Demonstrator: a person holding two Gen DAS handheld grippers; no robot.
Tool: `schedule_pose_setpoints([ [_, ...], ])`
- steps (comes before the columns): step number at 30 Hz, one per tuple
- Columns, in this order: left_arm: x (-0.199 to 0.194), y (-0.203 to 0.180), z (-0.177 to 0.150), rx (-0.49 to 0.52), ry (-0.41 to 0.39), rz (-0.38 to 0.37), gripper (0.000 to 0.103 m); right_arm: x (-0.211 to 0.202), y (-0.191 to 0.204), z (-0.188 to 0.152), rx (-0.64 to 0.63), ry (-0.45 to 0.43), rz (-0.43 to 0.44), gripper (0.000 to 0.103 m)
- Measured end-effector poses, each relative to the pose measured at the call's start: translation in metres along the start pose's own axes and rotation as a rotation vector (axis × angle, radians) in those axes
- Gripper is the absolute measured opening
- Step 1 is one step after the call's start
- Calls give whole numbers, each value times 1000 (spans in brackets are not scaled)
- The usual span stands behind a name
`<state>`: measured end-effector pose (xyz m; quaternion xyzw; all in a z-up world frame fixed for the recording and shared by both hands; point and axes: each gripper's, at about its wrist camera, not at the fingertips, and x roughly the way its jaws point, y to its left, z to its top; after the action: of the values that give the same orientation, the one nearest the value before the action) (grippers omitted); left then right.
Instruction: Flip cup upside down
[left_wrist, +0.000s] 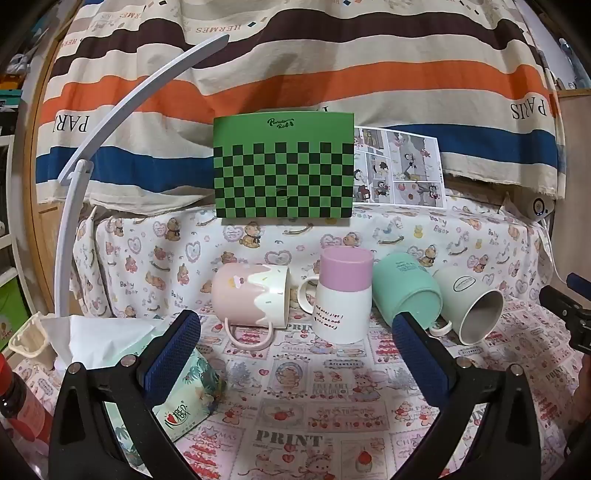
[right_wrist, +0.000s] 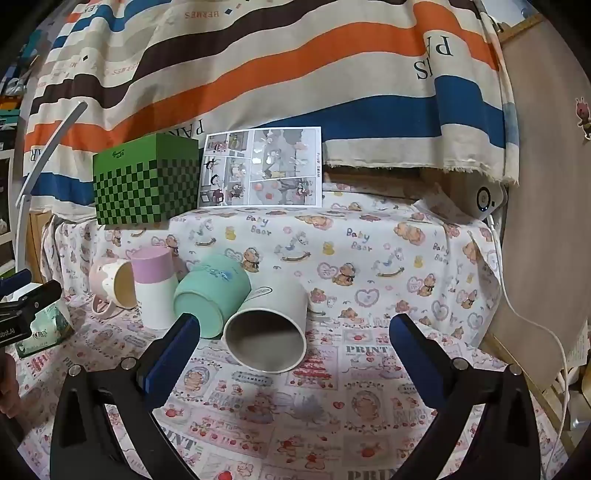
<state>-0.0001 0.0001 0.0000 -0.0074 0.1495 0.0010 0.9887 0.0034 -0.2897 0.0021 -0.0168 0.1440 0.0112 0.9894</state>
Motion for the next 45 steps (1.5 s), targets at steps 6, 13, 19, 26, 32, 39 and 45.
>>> schedule_pose_setpoints([
  [6,1,0,0,9,5,-6,103,1,-1,0,26,1,3,103],
  [13,0,-2,1,12,1,-8,103,-1,-3,0,22,-10,8,103],
  [19,0,-3,2,17,1,-24,103,-2,-3,0,14,-7,3,103],
  [26,1,-4,2,25,3,-46,103,0,-1,0,6,-7,2,103],
  [32,1,-7,2,27,0,-44,103,0,0,0,5,-6,0,103],
  [39,-1,-3,1,17,-2,-30,103,0,0,0,4,-6,-1,103],
  [45,0,0,2,11,1,-25,103,-1,-1,0,5,-6,0,103],
])
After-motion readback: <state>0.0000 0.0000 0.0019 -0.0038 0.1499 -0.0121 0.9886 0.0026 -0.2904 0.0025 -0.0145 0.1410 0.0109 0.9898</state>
